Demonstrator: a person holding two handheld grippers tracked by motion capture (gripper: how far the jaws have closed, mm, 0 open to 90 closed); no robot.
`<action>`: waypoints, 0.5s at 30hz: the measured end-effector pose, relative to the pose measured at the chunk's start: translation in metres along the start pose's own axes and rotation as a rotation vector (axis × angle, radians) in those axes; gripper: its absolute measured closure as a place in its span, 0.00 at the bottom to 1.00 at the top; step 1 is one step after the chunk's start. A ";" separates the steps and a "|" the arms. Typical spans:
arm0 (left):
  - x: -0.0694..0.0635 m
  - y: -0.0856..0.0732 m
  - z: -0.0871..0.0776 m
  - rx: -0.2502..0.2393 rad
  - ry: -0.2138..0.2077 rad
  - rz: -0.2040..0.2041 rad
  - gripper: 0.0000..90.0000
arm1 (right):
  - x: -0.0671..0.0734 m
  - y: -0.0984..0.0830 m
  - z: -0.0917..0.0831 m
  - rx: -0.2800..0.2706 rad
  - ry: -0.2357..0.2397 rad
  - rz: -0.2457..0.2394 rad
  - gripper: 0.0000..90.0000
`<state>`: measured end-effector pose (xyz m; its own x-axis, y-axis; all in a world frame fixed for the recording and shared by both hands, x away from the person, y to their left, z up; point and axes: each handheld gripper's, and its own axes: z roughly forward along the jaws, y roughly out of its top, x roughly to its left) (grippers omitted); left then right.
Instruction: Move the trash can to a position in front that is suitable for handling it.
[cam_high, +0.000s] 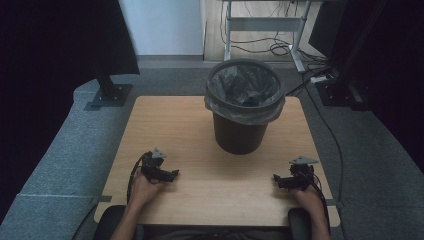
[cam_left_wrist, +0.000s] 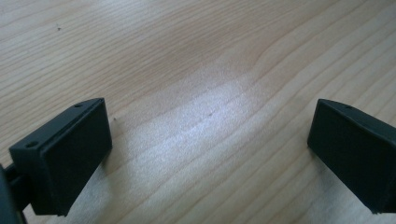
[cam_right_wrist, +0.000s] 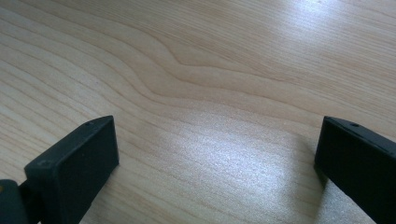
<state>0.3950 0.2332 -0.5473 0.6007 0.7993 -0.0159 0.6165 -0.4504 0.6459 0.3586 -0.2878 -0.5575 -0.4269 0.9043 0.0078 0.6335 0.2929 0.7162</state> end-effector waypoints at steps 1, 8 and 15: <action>0.000 0.000 0.001 -0.002 -0.001 -0.002 0.00 | 0.000 0.000 0.000 0.000 0.000 0.000 0.00; 0.000 0.001 0.001 -0.002 0.000 -0.003 0.00 | 0.000 0.000 0.000 0.000 0.001 -0.001 0.00; -0.002 0.003 0.003 -0.001 0.020 -0.025 0.00 | 0.000 0.000 0.000 -0.001 0.005 -0.002 0.00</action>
<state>0.3969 0.2287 -0.5473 0.5746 0.8182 -0.0173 0.6308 -0.4293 0.6464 0.3589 -0.2879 -0.5572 -0.4316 0.9020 0.0100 0.6323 0.2946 0.7166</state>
